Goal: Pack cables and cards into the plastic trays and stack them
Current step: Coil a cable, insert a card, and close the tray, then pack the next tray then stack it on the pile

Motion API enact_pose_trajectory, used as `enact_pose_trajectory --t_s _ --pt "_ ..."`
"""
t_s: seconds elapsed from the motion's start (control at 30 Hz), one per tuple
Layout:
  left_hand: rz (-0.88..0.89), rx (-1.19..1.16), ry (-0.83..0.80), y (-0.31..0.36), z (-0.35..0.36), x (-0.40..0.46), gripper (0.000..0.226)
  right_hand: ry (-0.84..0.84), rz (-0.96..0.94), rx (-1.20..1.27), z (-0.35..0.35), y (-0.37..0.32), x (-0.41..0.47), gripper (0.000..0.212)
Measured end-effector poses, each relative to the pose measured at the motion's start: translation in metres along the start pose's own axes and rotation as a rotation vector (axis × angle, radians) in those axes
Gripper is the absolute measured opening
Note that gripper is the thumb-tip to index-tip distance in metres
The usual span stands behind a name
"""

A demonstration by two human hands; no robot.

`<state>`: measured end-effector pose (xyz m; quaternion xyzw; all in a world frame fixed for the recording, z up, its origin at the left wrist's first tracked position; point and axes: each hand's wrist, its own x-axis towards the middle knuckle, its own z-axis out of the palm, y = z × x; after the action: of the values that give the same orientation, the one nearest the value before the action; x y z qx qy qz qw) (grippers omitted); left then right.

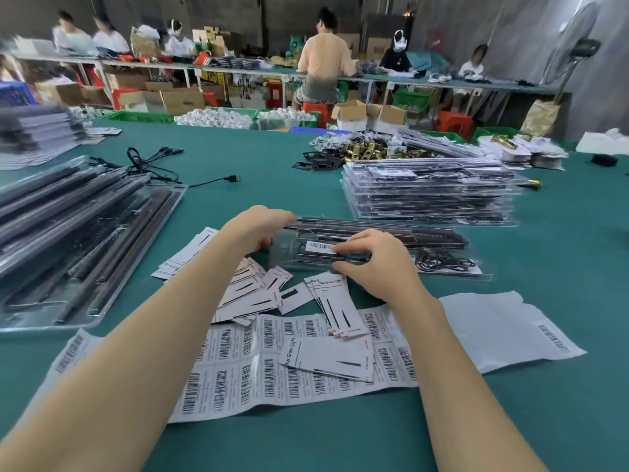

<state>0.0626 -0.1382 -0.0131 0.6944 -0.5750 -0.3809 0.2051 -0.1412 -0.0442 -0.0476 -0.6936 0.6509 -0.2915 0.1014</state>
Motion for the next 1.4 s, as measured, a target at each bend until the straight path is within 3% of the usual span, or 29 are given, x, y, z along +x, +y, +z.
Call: enact_pose_trajectory --t_s 0.13,0.23,0.33,0.4,0.47,0.57,0.63,0.8,0.87,1.07,1.2,1.4 --pt "0.001 -0.376 -0.171 -0.004 0.001 0.002 0.045 0.080 -0.019 0.117 -0.004 0.003 -0.002 0.020" --pt "0.043 -0.605 -0.374 -0.005 0.003 -0.008 0.060 0.098 -0.034 0.140 -0.004 0.005 -0.002 0.017" --pt "0.062 -0.670 -0.449 -0.010 0.004 -0.015 0.079 0.117 -0.063 0.193 -0.005 0.009 -0.002 0.012" --pt "0.072 -0.755 -0.480 -0.017 0.009 -0.015 0.080 0.166 -0.078 0.311 -0.008 0.011 -0.004 0.006" --pt "0.085 -0.845 -0.467 -0.024 0.016 -0.014 0.068 0.293 -0.115 0.387 -0.010 0.011 -0.003 0.028" --pt "0.128 -0.881 -0.412 -0.027 0.021 -0.011 0.033 0.430 -0.188 0.493 -0.013 0.000 -0.004 0.056" --pt "0.156 -0.873 -0.397 -0.025 0.021 -0.011 0.022 0.344 -0.160 0.555 -0.014 -0.004 -0.007 0.058" --pt "0.246 -0.864 -0.384 -0.025 0.017 -0.018 0.032 -0.331 0.100 0.383 -0.015 -0.001 -0.010 0.053" --pt "0.253 -0.876 -0.372 -0.025 0.017 -0.019 0.033 -0.458 0.130 0.298 -0.013 -0.003 -0.008 0.048" --pt "0.184 -0.965 -0.351 -0.009 0.027 -0.017 0.028 -0.398 0.140 0.261 -0.009 0.000 -0.007 0.040" --pt "0.138 -1.092 -0.404 0.014 0.039 -0.018 0.012 -0.305 0.204 0.311 -0.005 0.000 -0.005 0.034" --pt "0.174 -1.131 -0.306 0.079 0.054 -0.002 0.020 -0.254 0.271 0.371 0.001 0.003 -0.003 0.034"
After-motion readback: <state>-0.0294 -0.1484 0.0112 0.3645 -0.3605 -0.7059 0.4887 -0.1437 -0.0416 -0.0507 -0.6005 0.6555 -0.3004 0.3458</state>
